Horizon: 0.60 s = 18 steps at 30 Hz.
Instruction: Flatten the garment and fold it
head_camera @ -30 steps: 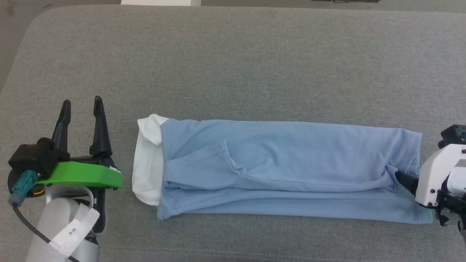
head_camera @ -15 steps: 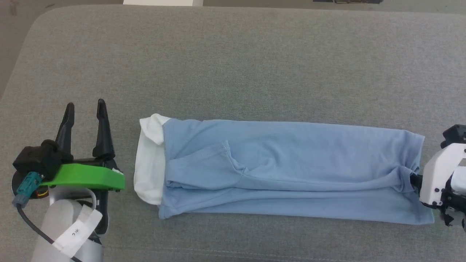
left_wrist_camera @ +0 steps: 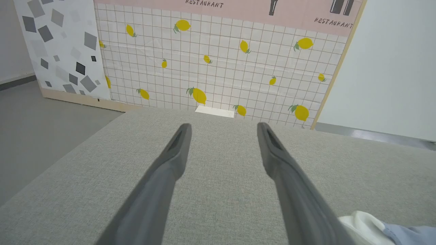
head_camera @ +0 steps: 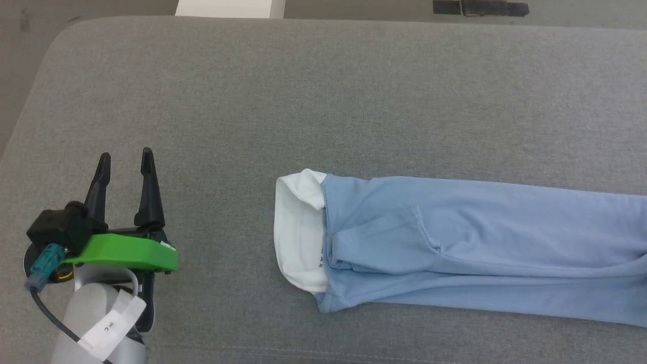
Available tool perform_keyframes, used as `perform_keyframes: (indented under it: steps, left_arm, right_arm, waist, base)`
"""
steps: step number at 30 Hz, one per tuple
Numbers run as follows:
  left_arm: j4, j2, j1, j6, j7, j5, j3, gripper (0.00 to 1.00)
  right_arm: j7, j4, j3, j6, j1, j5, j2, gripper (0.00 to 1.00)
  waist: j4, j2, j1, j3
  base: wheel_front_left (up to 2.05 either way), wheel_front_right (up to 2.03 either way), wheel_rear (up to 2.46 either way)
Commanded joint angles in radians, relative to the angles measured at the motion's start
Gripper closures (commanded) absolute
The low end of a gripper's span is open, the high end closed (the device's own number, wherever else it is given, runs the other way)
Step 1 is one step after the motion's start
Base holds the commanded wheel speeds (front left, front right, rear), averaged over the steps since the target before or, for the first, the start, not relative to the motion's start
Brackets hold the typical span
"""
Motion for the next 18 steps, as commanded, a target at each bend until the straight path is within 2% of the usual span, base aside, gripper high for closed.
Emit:
perform_keyframes:
  steps: [1, 5, 8, 12, 14, 18]
  left_arm:
    - [0.005, -0.006, 0.012, -0.006, -0.005, 0.017, 0.002, 0.00]
    - [0.015, -0.011, 0.016, -0.010, -0.005, 0.018, 0.003, 0.00]
    - [0.023, -0.014, 0.022, -0.013, -0.005, 0.020, 0.003, 0.00]
    - [0.029, -0.013, 0.037, -0.015, -0.005, 0.020, 0.010, 0.00]
    - [0.031, -0.011, 0.044, -0.016, -0.005, 0.020, 0.015, 0.00]
    - [0.031, -0.009, 0.052, -0.016, -0.005, 0.018, 0.022, 0.00]
  right_arm:
    - [0.001, -0.007, -0.016, -0.002, -0.016, -0.026, 0.011, 1.00]
    - [0.035, -0.041, -0.013, -0.002, -0.011, -0.068, 0.024, 1.00]
    - [0.093, -0.094, 0.070, -0.002, 0.004, -0.067, 0.007, 1.00]
    - [0.223, -0.224, 0.232, -0.002, 0.036, 0.015, -0.046, 1.00]
    - [0.292, -0.298, 0.282, -0.002, 0.047, 0.072, -0.061, 1.00]
    - [0.406, -0.443, 0.352, -0.002, 0.065, 0.184, -0.048, 1.00]
  waist:
    - [-0.002, 0.0000, 0.0000, -0.006]
    - [-0.003, 0.0000, 0.0000, -0.022]
    - [-0.006, 0.0000, 0.0000, -0.040]
    - [-0.018, 0.0000, 0.0000, -0.064]
    - [-0.023, 0.0000, 0.0000, -0.074]
    - [-0.031, 0.0000, 0.0000, -0.091]
  base:
    - [0.00, 0.00, 0.00]
    - [0.00, 0.00, 0.00]
    - [0.00, 0.00, 0.00]
    - [0.00, 0.00, 0.00]
    - [0.00, 0.00, 0.00]
    - [0.00, 0.00, 0.00]
